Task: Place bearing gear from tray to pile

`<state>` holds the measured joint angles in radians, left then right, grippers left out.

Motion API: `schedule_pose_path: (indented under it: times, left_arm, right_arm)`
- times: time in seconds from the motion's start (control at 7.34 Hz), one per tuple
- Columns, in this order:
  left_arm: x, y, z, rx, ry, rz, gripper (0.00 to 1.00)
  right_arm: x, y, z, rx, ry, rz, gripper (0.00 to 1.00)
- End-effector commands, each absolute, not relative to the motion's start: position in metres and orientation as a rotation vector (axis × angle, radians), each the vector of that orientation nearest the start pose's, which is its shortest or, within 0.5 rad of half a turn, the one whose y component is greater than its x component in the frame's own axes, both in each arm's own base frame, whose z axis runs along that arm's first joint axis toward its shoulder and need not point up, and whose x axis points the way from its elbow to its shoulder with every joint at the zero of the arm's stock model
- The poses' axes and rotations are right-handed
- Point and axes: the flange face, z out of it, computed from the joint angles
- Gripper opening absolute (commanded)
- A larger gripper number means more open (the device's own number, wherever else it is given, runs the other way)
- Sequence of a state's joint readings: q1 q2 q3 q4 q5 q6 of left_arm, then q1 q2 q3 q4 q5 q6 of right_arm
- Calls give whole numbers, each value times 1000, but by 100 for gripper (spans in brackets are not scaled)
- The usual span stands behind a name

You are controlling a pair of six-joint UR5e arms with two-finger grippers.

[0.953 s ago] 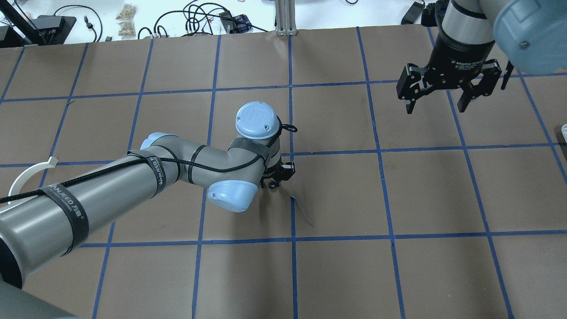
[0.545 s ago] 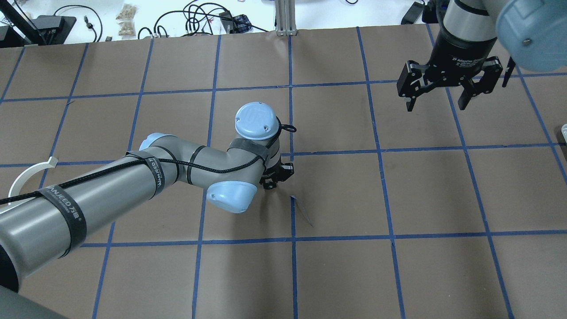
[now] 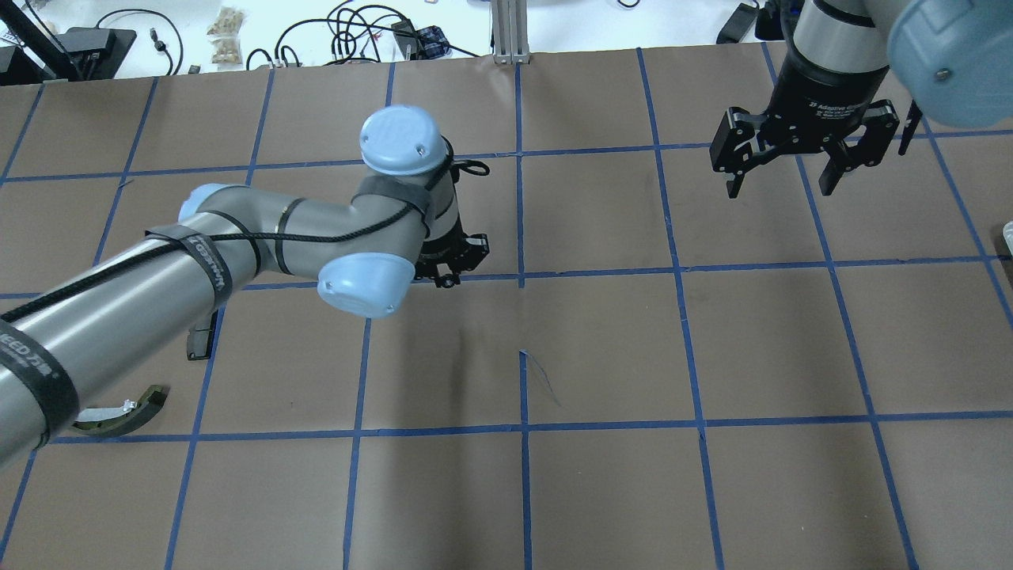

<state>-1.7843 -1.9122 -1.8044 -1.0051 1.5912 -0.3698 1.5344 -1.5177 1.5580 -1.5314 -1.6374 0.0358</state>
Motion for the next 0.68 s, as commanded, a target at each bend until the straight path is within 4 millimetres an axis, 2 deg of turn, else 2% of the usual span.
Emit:
schedule_pose_path:
  times: [0.0,0.14,0.41,0.54]
  left_arm:
    - [-137,-564,274,-199,3101,116,2]
    - [-94,-573,288,-152,3112,80,2]
    - [-14,-571,286,-38,3097,112,1]
    - [20,-569,287,5,3102,124,1]
  right_arm:
    - [108,-513,462,113,3206,89,100]
    - [110,-512,462,113,3195,86,100]
    - [108,-514,466,101,3203,72,100]
    - [108,-513,466,101,3208,77,100]
